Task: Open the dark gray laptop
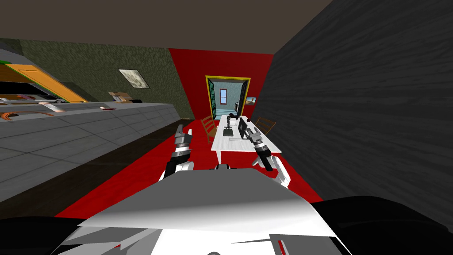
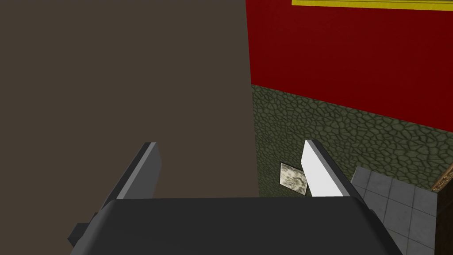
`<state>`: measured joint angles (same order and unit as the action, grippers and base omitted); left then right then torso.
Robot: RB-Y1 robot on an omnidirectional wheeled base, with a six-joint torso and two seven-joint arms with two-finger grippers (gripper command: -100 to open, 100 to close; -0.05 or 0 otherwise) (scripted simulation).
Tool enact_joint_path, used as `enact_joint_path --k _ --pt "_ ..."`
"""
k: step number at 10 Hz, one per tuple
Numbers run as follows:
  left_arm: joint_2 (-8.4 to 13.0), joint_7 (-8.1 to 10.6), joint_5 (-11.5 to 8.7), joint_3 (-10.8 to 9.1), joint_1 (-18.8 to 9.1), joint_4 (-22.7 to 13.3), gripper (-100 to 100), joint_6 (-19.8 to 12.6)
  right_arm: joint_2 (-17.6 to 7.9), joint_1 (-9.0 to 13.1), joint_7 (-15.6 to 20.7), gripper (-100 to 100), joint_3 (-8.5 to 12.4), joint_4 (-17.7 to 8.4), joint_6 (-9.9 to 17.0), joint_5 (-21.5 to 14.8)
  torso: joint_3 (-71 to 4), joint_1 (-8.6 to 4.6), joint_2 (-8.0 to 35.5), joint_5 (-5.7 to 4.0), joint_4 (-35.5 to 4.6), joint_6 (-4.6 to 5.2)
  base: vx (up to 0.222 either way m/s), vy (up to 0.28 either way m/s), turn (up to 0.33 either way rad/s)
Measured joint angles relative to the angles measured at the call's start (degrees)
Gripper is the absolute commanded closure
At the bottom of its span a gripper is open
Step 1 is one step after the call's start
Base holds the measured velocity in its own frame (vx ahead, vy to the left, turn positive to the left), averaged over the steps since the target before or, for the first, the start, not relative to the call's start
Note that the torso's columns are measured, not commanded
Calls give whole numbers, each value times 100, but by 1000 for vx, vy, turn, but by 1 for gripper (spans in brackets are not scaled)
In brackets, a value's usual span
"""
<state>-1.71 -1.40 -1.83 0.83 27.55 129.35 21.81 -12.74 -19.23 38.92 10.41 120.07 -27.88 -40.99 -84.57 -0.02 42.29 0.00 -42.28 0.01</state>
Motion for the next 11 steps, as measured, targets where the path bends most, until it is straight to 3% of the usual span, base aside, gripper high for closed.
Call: enact_joint_path --k 11 --pt "0 0 0 0 0 0 0 0 -225 533 1783 -100 592 -838 113 -1626 -1 3 -2 1 0 -2 11 36 26"
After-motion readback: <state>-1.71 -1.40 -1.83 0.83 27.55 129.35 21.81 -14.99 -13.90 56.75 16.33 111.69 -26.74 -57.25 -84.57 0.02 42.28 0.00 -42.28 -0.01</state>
